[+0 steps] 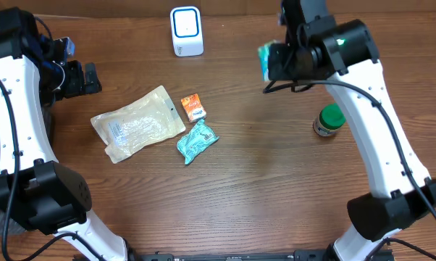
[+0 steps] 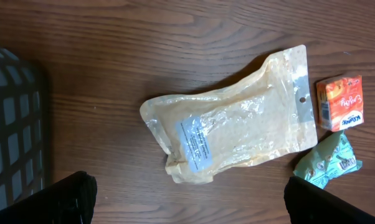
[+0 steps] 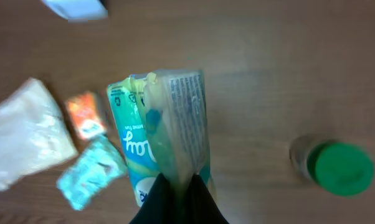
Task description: Scan the item barcode
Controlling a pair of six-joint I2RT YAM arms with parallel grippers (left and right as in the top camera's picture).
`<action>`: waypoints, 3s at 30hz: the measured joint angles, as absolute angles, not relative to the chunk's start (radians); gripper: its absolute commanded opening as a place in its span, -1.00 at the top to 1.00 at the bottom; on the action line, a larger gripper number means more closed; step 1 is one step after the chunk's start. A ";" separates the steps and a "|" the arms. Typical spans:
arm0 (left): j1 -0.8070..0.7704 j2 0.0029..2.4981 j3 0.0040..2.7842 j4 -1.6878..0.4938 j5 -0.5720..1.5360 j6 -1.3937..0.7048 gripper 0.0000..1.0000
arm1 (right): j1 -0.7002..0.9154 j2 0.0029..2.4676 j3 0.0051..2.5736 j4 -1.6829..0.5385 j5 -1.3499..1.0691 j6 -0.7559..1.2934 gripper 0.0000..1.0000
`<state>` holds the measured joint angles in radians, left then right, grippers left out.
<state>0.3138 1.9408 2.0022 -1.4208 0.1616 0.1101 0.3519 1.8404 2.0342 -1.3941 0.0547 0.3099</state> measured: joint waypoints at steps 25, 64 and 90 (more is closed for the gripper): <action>0.314 1.941 2.002 -1.421 0.162 0.110 -0.99 | 0.206 1.859 1.292 -0.987 0.375 0.344 0.92; 0.314 1.941 2.002 -1.421 0.161 0.110 -0.99 | 0.181 1.866 1.576 -1.066 -0.356 0.291 -0.08; 0.314 1.941 2.002 -1.421 0.161 0.110 -0.99 | 0.774 2.070 1.435 -0.315 -0.414 0.630 0.11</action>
